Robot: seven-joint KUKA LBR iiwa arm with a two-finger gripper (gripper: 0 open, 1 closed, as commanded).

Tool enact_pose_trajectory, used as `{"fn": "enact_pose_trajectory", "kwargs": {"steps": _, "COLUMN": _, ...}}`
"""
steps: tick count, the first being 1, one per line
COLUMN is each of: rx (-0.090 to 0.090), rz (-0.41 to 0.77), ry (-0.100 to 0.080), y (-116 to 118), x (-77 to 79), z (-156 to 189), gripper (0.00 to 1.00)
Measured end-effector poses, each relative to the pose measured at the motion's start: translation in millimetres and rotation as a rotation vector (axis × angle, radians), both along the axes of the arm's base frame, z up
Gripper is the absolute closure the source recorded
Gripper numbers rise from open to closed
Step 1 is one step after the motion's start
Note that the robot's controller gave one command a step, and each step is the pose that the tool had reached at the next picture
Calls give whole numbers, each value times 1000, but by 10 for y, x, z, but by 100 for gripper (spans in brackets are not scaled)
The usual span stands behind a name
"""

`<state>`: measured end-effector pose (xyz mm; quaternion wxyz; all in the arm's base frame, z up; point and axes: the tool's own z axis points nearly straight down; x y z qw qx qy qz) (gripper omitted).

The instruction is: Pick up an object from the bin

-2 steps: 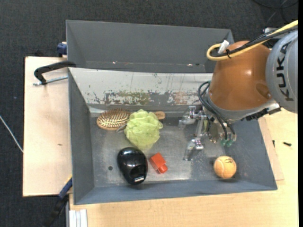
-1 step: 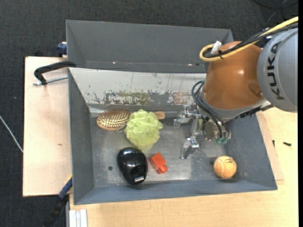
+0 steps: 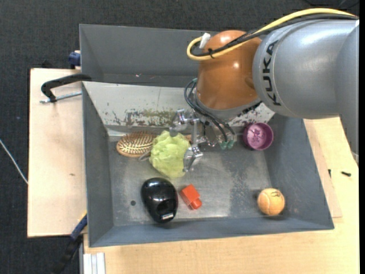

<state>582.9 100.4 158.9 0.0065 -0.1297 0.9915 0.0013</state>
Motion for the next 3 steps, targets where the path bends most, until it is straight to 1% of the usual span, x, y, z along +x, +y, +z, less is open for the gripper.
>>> {"fn": "enact_pose_trajectory", "kwargs": {"steps": 1, "rx": -2, "rz": 10, "ry": 9, "y": -35, "x": -13, "z": -126, "gripper": 0}}
{"fn": "enact_pose_trajectory", "kwargs": {"steps": 2, "rx": -5, "rz": 84, "ry": -4, "y": 25, "x": 176, "z": -748, "gripper": 0}}
{"fn": "enact_pose_trajectory", "kwargs": {"steps": 3, "rx": 2, "rz": -45, "ry": -14, "y": 76, "x": 273, "z": -823, "gripper": 100}}
